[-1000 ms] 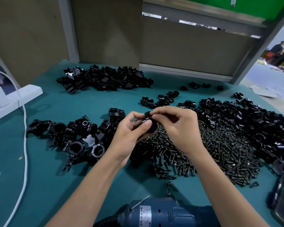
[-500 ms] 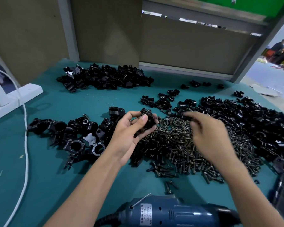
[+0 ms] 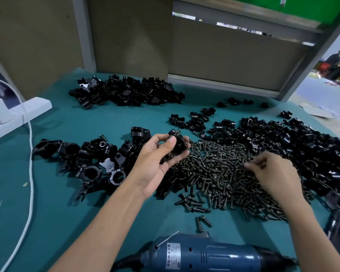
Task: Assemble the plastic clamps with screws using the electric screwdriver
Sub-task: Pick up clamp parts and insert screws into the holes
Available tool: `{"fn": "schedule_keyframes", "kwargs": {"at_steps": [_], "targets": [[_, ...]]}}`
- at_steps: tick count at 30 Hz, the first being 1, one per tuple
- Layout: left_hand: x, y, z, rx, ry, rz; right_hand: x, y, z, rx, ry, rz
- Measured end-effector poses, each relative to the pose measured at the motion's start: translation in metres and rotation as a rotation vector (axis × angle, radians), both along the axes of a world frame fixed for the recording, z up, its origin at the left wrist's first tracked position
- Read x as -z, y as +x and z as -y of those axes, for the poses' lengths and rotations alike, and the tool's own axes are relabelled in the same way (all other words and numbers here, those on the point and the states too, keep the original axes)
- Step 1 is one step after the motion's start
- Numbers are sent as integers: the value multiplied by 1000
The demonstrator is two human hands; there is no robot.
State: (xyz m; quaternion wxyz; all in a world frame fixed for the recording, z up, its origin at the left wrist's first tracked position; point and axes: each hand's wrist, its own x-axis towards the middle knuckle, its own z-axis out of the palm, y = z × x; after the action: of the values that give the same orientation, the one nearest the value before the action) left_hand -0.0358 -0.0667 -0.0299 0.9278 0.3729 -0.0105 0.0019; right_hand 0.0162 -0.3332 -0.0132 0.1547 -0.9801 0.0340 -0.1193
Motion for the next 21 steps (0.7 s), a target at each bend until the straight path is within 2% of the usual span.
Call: {"fn": "schedule_keyframes", "kwargs": {"at_steps": [2, 4, 6, 9, 16, 21], "targets": [[0, 0, 0, 14, -21, -6, -5, -7, -9, -74, 179, 126], [0, -1, 1, 34, -40, -11, -16, -17, -30, -258, 426, 227], [-1, -2, 1, 55, -57, -13, -23, -26, -56, -452, 541, 285], [-2, -4, 2, 68, -61, -9, -25, -30, -88, -592, 566, 339], [-5, -5, 4, 81, -48, -9, -19, -25, -104, -654, 555, 393], [-6, -7, 5, 87, -4, -36, -17, -25, -104, -684, 554, 233]]}}
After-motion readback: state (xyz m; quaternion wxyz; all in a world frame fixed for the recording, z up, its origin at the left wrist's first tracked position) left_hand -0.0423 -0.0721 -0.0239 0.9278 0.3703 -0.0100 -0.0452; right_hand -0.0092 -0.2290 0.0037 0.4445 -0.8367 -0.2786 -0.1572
